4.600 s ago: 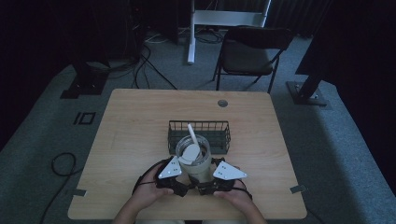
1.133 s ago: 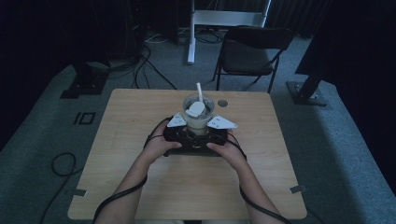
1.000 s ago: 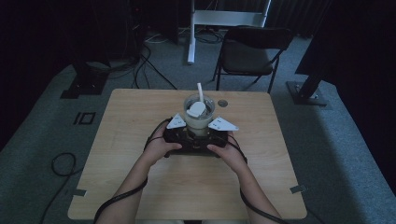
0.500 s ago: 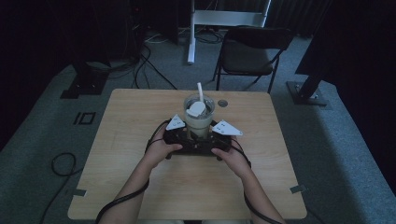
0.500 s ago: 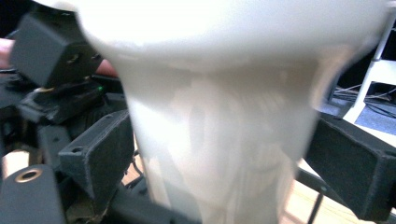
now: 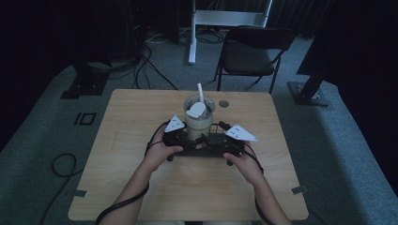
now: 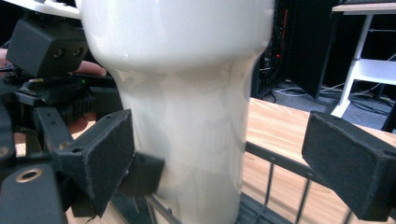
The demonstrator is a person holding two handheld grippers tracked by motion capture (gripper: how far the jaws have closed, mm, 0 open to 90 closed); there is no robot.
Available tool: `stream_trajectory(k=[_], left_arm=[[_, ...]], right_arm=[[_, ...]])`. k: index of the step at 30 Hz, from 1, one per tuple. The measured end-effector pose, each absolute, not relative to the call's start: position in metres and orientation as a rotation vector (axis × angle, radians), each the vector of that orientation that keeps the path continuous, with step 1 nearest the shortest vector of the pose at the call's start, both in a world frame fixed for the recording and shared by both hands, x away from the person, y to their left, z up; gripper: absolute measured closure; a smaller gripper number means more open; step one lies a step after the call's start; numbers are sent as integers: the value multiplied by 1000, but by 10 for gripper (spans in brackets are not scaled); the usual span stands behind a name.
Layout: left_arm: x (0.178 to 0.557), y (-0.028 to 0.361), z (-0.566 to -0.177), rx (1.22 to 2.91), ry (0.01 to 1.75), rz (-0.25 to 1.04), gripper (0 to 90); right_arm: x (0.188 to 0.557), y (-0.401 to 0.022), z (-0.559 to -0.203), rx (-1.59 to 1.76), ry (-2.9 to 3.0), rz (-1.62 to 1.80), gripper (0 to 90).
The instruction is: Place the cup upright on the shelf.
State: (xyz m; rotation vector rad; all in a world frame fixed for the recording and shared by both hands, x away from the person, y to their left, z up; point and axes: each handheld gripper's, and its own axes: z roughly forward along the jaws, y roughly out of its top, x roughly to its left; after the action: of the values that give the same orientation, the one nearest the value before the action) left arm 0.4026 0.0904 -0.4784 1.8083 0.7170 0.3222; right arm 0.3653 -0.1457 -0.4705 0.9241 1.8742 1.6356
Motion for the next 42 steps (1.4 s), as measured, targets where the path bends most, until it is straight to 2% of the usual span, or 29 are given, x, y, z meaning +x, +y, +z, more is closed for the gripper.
stream_trajectory(k=[18, 35, 42], left_arm=[[384, 115, -462, 1766, 753, 383, 54], [356, 166, -461, 1706, 809, 444, 53], [351, 189, -475, 1686, 873, 470, 53]], right_arm=[[347, -189, -466, 960, 1803, 1589, 93], [334, -231, -476, 1020, 1761, 1507, 93], [329, -246, -487, 1061, 1760, 1458, 93]])
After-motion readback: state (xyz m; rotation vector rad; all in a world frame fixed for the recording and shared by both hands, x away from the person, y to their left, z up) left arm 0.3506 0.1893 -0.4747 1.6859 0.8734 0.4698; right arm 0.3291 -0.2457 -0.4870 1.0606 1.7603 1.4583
